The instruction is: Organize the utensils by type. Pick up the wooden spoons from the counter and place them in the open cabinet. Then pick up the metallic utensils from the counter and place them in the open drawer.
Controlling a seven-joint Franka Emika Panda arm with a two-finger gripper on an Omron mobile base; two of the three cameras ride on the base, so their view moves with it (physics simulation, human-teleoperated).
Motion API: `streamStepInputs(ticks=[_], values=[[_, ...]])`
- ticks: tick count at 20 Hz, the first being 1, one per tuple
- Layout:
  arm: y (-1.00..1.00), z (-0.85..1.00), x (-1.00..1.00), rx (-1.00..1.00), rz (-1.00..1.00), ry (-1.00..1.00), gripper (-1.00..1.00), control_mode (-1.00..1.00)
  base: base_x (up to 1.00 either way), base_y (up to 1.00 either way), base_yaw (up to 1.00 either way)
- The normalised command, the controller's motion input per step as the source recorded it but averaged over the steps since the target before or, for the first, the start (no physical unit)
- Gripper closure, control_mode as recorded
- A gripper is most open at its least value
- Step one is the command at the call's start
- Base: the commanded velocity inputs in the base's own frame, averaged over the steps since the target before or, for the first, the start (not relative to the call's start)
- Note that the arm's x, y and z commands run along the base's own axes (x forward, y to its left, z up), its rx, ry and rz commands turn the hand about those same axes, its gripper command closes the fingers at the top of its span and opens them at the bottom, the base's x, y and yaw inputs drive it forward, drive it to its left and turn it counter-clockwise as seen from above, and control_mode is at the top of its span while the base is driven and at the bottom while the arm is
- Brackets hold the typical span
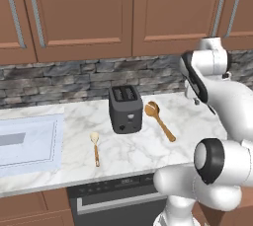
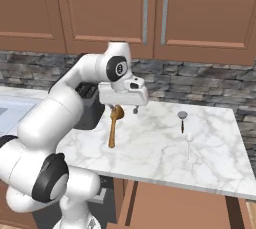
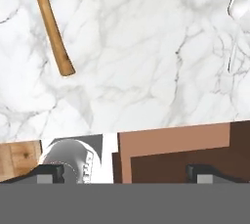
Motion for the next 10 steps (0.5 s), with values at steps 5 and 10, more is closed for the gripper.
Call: streamStepInputs(ticks=[5, 10], values=[[-0.39, -0.43, -0.02, -0.09, -0.05, 0.1, -1.0, -1.0, 0.0, 0.0, 0.0], [-0.32, -0.42, -0.01, -0.08, -0.11, 0.01, -1.0, -1.0, 0.0, 0.0, 0.0]])
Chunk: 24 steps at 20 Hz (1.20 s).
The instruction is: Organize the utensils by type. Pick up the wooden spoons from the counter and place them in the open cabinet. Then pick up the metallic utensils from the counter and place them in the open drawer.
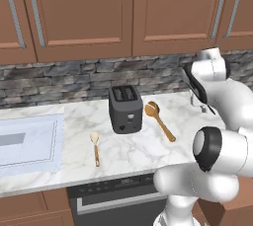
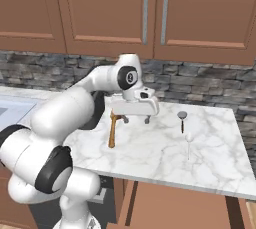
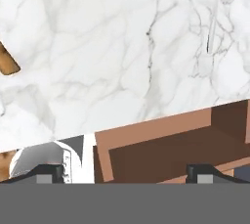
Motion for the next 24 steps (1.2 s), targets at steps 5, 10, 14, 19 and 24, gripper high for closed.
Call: streamStepInputs(ticks=[5, 10, 14, 19, 24], values=[[-0.49, -0.24, 0.0, 0.06, -0.01, 0.0, -1.0, -1.0, 0.0, 0.0, 0.0], [-0.51, -0.12, 0.0, 0.18, 0.0, 0.0, -1.0, -1.0, 0.0, 0.0, 0.0], [-0.47, -0.23, 0.0, 0.12, 0.0, -0.03, -1.0, -1.0, 0.0, 0.0, 0.0], [-0.34, -0.34, 0.1, 0.01, 0.07, -0.08, -1.0, -1.0, 0.0, 0.0, 0.0], [-0.32, -0.3, 0.15, 0.0, 0.16, -0.12, -1.0, -1.0, 0.0, 0.0, 0.0]])
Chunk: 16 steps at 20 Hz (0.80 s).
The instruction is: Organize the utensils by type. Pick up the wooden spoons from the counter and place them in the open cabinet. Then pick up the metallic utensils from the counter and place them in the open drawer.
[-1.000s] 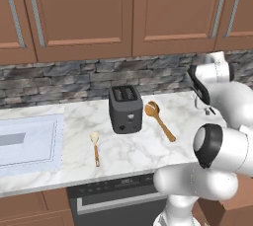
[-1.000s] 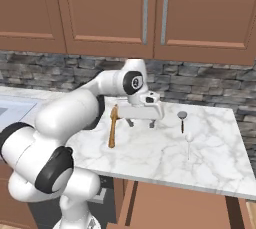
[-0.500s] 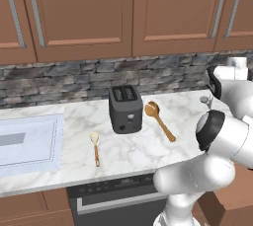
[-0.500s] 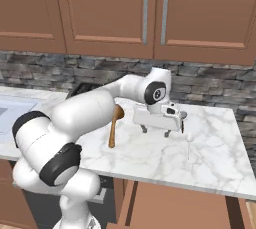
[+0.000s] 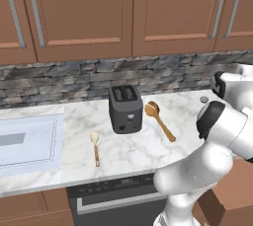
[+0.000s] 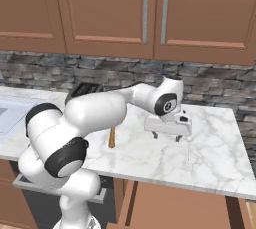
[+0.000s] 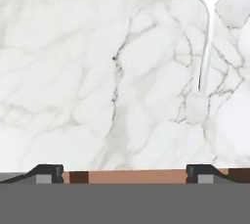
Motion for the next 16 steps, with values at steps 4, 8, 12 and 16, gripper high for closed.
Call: streamStepInputs(ticks=[4, 8, 12, 16], values=[[-0.36, -0.31, 0.11, -0.04, 0.16, -0.16, -1.0, -1.0, 0.0, 0.0, 0.0], [-0.34, -0.33, 0.3, -0.03, 0.18, 0.0, -1.0, -1.0, 0.0, 0.0, 0.0], [-0.28, -0.27, 0.4, 0.0, 0.16, 0.02, -1.0, -1.0, 0.0, 0.0, 0.0], [-0.25, -0.21, 0.42, 0.0, 0.15, 0.02, -1.0, -1.0, 0.0, 0.0, 0.0]])
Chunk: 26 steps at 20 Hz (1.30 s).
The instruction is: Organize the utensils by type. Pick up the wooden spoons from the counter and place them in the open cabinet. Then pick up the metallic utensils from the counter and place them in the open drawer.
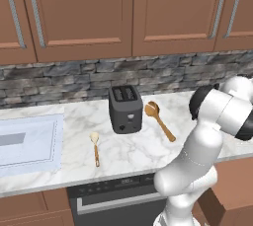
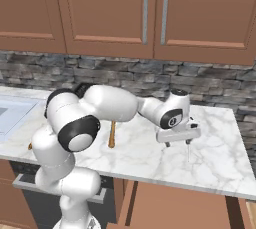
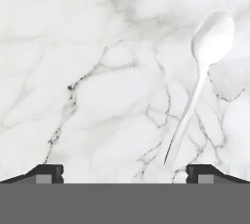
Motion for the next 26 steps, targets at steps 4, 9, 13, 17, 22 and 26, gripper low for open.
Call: streamStepInputs(ticks=[4, 9, 13, 17, 22, 26], values=[[-0.3, -0.18, 0.33, 0.0, 0.17, 0.0, -1.0, -1.0, 0.0, 0.0, 0.0], [-0.36, -0.14, 0.12, 0.0, 0.11, 0.0, -1.0, -1.0, 0.0, 0.0, 0.0], [-0.24, -0.18, 0.21, 0.0, 0.01, 0.0, -1.0, -1.0, 0.0, 0.0, 0.0], [-0.08, -0.2, 0.31, 0.01, 0.0, 0.0, -1.0, -1.0, 0.0, 0.0, 0.0], [0.0, -0.22, 0.33, 0.07, -0.04, 0.0, -1.0, -1.0, 0.0, 0.0, 0.0], [0.0, -0.3, 0.22, 0.03, -0.12, 0.0, -1.0, -1.0, 0.0, 0.0, 0.0]])
